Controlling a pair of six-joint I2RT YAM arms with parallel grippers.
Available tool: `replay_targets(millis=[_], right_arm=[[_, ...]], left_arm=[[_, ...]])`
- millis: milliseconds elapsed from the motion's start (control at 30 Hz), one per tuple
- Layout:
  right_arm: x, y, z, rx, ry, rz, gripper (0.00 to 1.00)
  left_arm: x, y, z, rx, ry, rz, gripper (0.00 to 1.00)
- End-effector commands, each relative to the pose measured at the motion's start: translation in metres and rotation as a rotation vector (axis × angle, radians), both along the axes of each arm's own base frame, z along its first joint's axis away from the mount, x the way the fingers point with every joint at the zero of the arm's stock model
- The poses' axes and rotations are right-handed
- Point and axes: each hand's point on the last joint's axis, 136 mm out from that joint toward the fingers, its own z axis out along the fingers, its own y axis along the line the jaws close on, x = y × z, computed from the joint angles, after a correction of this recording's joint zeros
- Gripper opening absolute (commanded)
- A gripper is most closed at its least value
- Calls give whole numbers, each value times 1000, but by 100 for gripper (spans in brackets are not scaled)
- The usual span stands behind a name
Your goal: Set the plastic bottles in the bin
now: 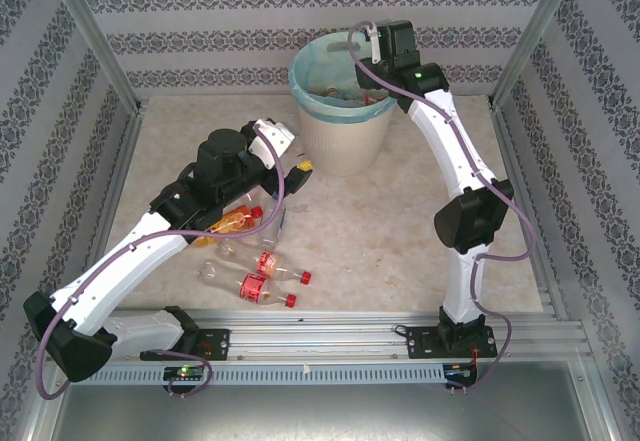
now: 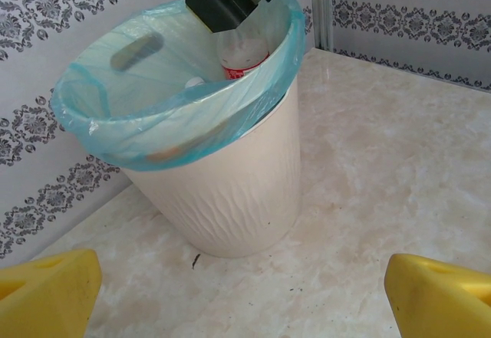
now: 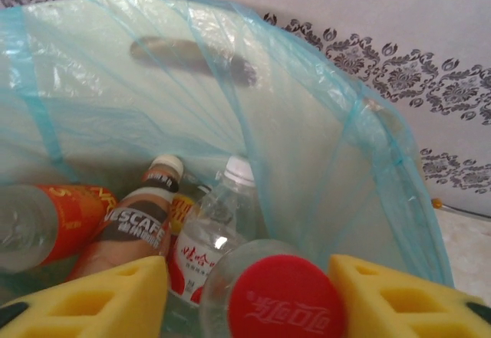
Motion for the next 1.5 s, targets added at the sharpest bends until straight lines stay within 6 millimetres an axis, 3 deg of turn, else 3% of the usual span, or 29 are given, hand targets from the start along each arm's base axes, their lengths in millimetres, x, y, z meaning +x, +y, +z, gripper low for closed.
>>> replay_targets(millis=[0, 100, 200, 433, 533, 633, 733, 933, 1033, 1133, 1333, 1467], right_arm=[[-33, 6, 11, -9, 70, 25, 63], [-45, 14, 50, 25, -12, 48, 70], [-61, 26, 75, 59, -55, 98, 74], [-100, 58, 85, 95, -58, 211, 72], [-125, 85, 79, 123, -46, 307, 71], [-158, 122, 59, 176, -14, 470, 68], [-192, 151, 21, 199, 37, 598, 68], [-265, 180, -93, 176, 216, 770, 68], [-295, 181, -149, 140, 284, 776, 69], [-283, 175, -179, 223, 345, 579, 69], [-257, 198, -182, 273, 393, 288, 74], [-242, 219, -202, 271, 481, 178, 75]], left_arm=[[4, 9, 13, -26, -42, 36, 96], [5, 14, 19, -32, -55, 61, 96], [4, 19, 24, -30, -68, 80, 96], [5, 34, 31, -24, -56, 157, 96], [2, 45, 25, -33, 3, 211, 95], [-4, 59, 6, -54, 91, 265, 94], [-10, 77, -20, -88, 198, 340, 94], [-25, 101, -74, -159, 375, 411, 94], [-27, 106, -93, -178, 405, 423, 94], [-23, 110, -104, -201, 424, 445, 94], [-8, 143, -100, -204, 351, 592, 94], [-6, 155, -92, -212, 310, 617, 95]])
